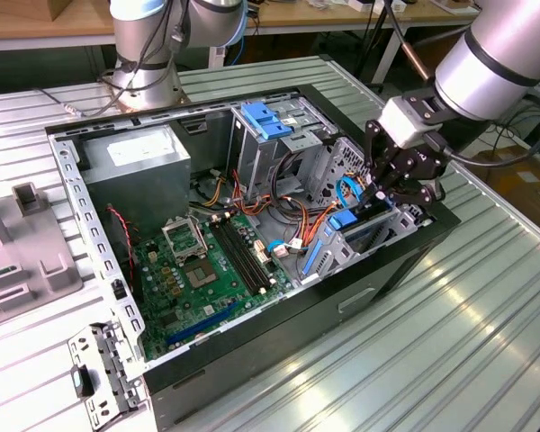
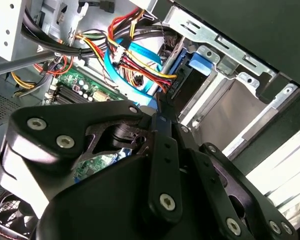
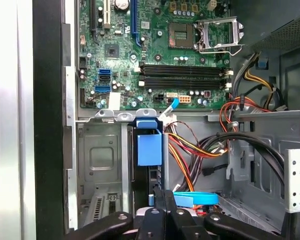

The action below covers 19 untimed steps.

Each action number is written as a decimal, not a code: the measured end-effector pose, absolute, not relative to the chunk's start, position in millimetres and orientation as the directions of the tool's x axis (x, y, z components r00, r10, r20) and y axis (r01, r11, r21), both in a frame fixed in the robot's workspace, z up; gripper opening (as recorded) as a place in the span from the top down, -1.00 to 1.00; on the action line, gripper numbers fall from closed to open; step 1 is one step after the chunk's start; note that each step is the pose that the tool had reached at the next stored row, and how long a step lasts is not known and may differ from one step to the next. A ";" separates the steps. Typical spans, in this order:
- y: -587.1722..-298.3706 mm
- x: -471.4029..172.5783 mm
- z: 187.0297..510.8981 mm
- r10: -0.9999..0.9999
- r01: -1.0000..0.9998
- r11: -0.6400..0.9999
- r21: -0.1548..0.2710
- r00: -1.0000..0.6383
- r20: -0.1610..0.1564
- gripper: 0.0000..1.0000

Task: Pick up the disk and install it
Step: 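Insert the second disk wire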

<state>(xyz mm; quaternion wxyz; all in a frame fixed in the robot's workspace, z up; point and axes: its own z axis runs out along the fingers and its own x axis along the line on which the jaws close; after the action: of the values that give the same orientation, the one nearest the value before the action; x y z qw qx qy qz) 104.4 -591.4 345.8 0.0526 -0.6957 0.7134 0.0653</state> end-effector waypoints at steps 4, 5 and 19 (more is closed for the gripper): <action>-591.6 105.0 343.6 -0.986 -0.999 0.023 0.023 -0.027 -0.166 0.79; -591.5 105.7 344.7 -0.986 -0.999 0.023 0.023 -0.027 -0.167 0.79; -591.5 124.6 363.7 -0.982 -0.999 0.023 0.026 -0.027 -0.185 0.79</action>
<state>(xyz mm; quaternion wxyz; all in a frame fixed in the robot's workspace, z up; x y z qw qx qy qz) 124.6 -591.5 363.7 0.0575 -0.6950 0.7129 0.0741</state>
